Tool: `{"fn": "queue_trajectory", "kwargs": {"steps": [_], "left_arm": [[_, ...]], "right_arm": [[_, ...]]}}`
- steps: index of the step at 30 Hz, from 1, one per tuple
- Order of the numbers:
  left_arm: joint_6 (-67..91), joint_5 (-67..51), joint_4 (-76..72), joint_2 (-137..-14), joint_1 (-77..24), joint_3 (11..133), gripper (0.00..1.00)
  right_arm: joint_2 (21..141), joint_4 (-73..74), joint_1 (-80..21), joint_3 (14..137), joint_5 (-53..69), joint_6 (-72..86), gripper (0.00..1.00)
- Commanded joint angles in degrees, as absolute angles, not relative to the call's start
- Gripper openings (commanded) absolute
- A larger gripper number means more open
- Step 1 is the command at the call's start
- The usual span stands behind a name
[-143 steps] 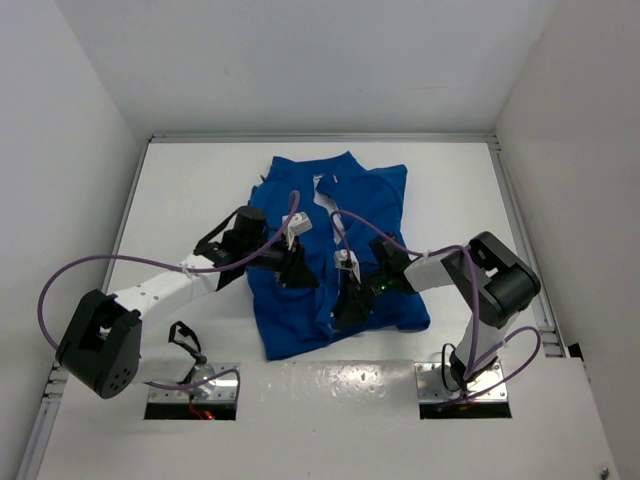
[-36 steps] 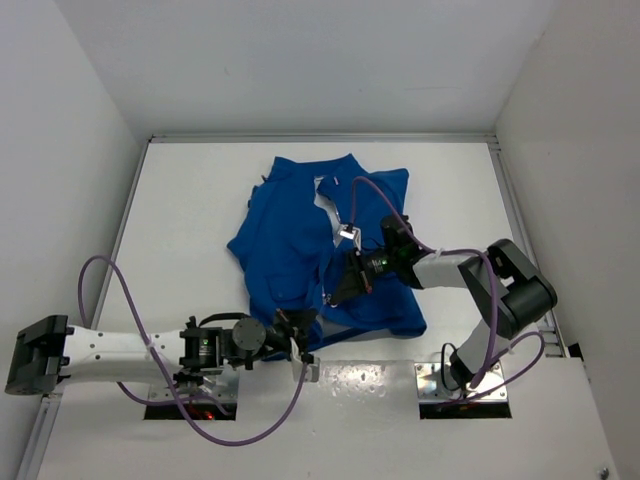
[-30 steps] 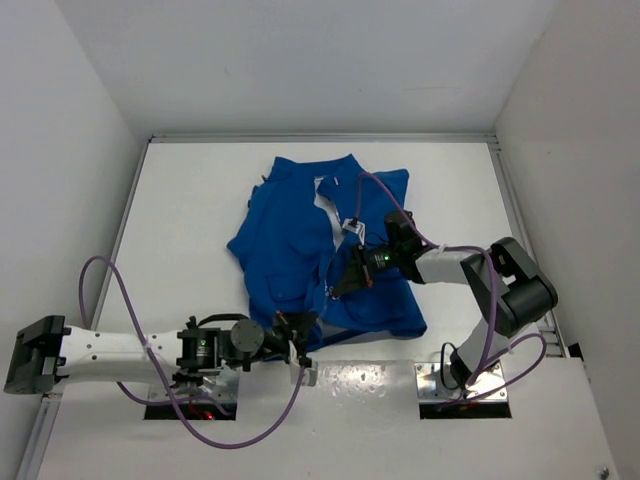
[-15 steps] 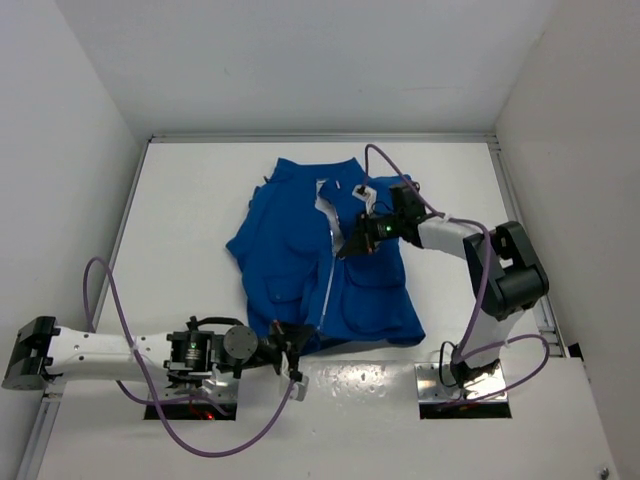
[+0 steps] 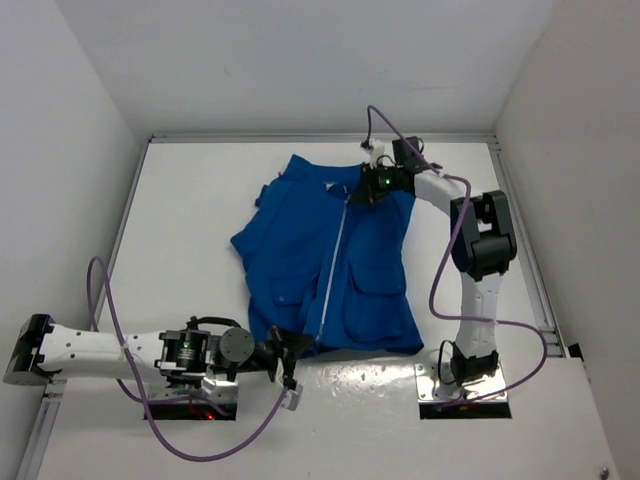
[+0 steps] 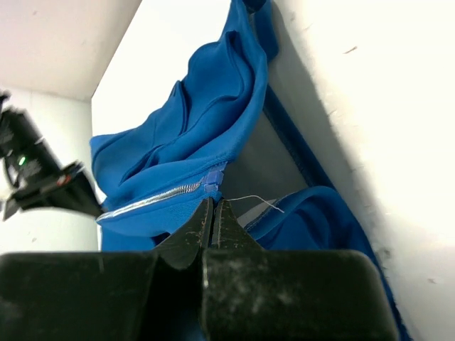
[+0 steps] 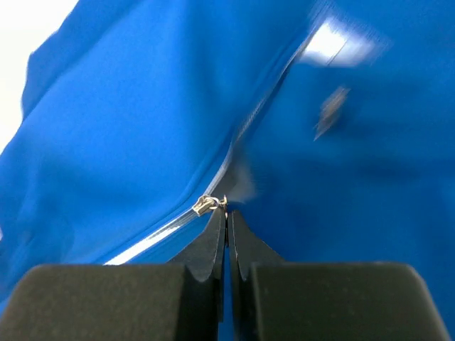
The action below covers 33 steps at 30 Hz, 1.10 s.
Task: Zip up the jacket
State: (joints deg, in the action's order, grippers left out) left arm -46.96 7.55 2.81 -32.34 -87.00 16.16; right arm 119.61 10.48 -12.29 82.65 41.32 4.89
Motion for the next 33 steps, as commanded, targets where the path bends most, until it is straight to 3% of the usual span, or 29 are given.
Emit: {"fn": "queue_trajectory", "kwargs": {"steps": [1, 6, 14, 21, 25, 26, 27, 28, 29, 30, 31, 32, 33], "left_arm": [[-44.6, 0.0, 4.4, -31.3, -90.3, 19.6, 0.0], [-43.9, -0.6, 5.7, -30.8, -90.8, 20.1, 0.0], [-43.4, -0.6, 6.9, -30.2, -90.8, 20.7, 0.0], [-42.2, 2.9, 7.9, -30.2, -90.8, 20.7, 0.0], [-40.4, 11.4, 6.3, -32.1, -90.8, 19.4, 0.0], [-39.6, 13.2, 4.2, -32.1, -90.8, 19.4, 0.04], [-38.9, 14.1, 4.2, -32.7, -90.0, 19.4, 0.12], [-38.9, 14.2, 4.2, -32.7, -89.1, 19.4, 0.21], [-38.9, 14.2, 4.2, -32.7, -88.4, 19.9, 0.47], [-38.4, 14.7, 4.2, -32.7, -87.9, 20.0, 0.6], [-38.4, 14.7, 3.6, -32.7, -87.1, 20.0, 0.66], [-38.4, 14.2, 3.6, -32.1, -87.1, 21.3, 0.74], [-38.4, 13.5, 4.7, -32.1, -86.4, 22.1, 0.75]], "right_arm": [[124.7, 9.6, -7.9, 94.3, 32.5, 3.0, 0.0], [133.3, 12.0, -6.0, 111.0, 29.5, 4.0, 0.0], [141.2, 12.7, -3.4, 125.5, 23.6, 3.2, 0.0], [141.1, 11.3, -0.7, 125.8, 19.4, 2.9, 0.0], [139.6, 11.6, -0.3, 124.7, 18.5, 2.3, 0.0], [139.1, 12.0, -0.4, 124.3, 19.2, 2.1, 0.06], [138.7, 12.6, -0.4, 123.8, 19.5, 1.8, 0.18], [136.2, 13.0, -0.2, 121.7, 20.7, 1.6, 0.46], [135.0, 12.9, -0.3, 120.4, 21.3, 1.3, 0.58], [131.1, 12.0, -0.4, 117.0, 22.0, 1.0, 0.7], [128.0, 11.9, -0.3, 113.9, 23.9, 0.8, 0.82], [126.5, 11.9, -0.5, 112.3, 24.4, 0.4, 0.85], [121.3, 11.9, -0.6, 107.0, 25.1, 0.4, 0.88]]}}
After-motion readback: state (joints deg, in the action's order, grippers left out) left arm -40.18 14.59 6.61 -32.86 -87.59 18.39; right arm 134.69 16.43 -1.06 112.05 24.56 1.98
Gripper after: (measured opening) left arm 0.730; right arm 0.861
